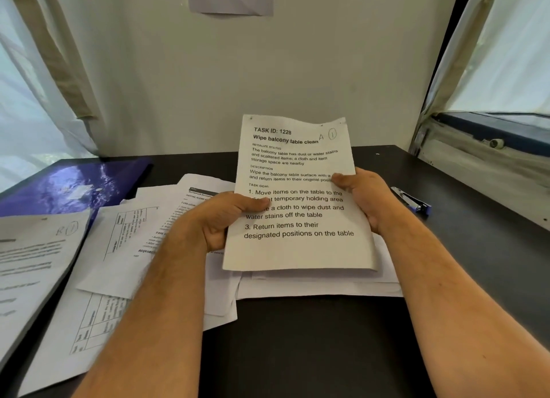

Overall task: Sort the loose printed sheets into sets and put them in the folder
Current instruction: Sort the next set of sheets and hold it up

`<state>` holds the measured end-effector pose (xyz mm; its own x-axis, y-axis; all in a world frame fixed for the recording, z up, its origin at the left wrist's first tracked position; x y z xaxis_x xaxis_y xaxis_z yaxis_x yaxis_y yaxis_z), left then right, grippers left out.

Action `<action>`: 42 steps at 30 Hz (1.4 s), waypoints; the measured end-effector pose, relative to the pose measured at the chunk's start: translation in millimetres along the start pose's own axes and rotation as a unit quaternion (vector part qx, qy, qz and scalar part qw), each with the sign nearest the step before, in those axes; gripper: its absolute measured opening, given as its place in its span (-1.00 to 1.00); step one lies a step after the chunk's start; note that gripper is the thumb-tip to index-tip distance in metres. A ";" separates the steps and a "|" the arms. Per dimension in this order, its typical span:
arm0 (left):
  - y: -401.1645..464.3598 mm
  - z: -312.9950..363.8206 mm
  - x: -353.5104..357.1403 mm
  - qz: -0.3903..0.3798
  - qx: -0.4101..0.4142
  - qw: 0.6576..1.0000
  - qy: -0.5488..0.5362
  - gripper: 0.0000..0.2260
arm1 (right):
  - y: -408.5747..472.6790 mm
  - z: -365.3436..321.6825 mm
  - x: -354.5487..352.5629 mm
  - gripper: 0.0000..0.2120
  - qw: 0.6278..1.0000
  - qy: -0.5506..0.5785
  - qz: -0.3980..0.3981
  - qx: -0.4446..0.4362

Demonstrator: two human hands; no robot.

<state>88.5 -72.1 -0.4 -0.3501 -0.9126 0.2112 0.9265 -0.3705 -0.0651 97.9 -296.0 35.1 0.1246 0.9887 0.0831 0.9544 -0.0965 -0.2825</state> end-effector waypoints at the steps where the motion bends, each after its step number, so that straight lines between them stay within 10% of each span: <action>1: -1.1 -0.2 0.2 -0.003 -0.005 1.000 -0.007 -0.65 | -0.3 3.3 1.5 -0.81 1.000 0.013 -0.011 0.018; 14: 8.0 20.4 -53.9 0.145 0.129 0.978 -0.079 -0.71 | -16.3 34.8 39.8 -0.68 0.972 -0.083 -0.169 0.138; 24: 13.2 16.4 -26.2 0.084 0.116 0.989 -0.048 -0.66 | -4.3 -3.2 14.8 -0.81 0.998 -0.053 0.001 -0.032; 42: 10.7 40.4 -19.8 0.107 0.228 0.966 -0.065 -0.72 | -9.9 -11.3 13.8 -0.79 0.993 -0.085 0.018 -0.079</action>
<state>110.9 -51.1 34.2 -0.1510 -0.9193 0.3635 0.9504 -0.0338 0.3093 93.2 -282.7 49.8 0.1237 0.9882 -0.0902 0.9826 -0.1347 -0.1279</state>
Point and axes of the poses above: each hand's wrist, its own y-axis towards the middle knuckle, its own x-axis out of the palm, z = x × y, the point moved 10 cm from there along y, towards the middle knuckle, and after that the axes turned 13 degrees about x, right-handed, at the moved point
